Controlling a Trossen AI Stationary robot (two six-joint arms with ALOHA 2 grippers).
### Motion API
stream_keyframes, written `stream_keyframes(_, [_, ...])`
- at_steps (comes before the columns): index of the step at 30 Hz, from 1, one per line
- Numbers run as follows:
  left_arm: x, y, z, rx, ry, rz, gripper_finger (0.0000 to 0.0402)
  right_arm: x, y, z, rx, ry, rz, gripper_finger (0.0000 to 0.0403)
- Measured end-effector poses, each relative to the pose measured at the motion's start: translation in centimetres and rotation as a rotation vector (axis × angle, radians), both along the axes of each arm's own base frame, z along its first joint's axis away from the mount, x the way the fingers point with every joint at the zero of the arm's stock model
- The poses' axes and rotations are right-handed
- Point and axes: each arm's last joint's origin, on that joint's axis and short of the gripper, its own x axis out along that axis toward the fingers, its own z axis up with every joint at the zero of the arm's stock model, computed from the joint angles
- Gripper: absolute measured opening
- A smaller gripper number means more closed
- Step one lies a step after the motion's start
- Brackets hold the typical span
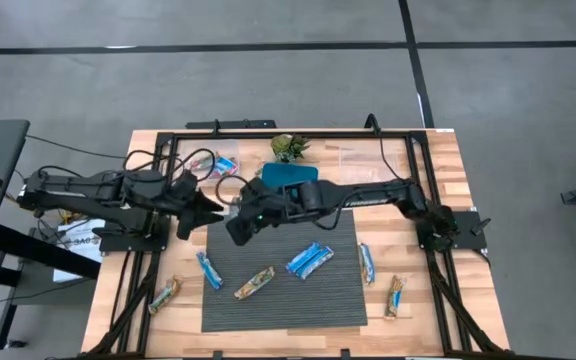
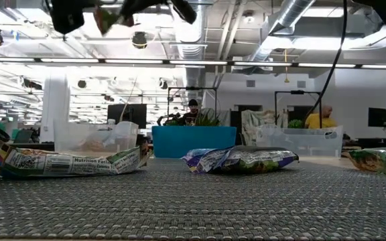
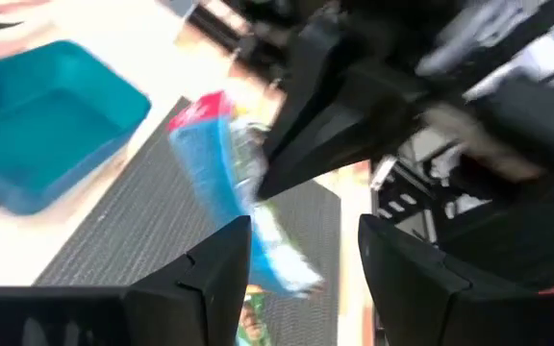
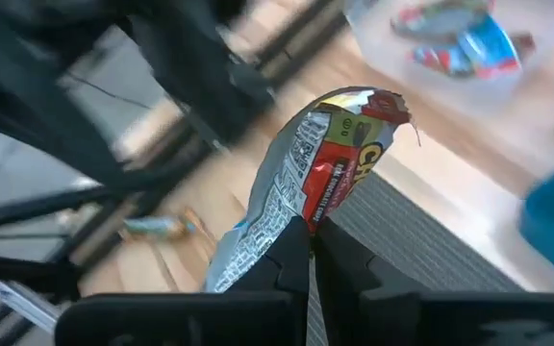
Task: Pick and place Granola Bars by type
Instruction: Put the red granola bar into the left transparent bin
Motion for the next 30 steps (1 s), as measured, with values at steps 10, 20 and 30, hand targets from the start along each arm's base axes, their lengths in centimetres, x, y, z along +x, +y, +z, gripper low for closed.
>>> stream_keyframes(10, [0.9, 0.7, 0.1, 0.007, -0.020, 0.043, 0.0185, -0.4, -0.4, 2.2, -0.026, -0.098, 0.037, 0.0000])
stream_keyframes(20, [1.7, 0.8, -0.2, 0.014, -0.009, 0.036, 0.0185, -0.2, -0.1, 2.9, -0.025, -0.155, 0.071, 0.0000])
stream_keyframes(30, [1.7, 0.8, -0.2, 0.017, -0.013, 0.033, 0.0106, -0.2, -0.2, 2.8, -0.025, -0.156, 0.070, 0.0000])
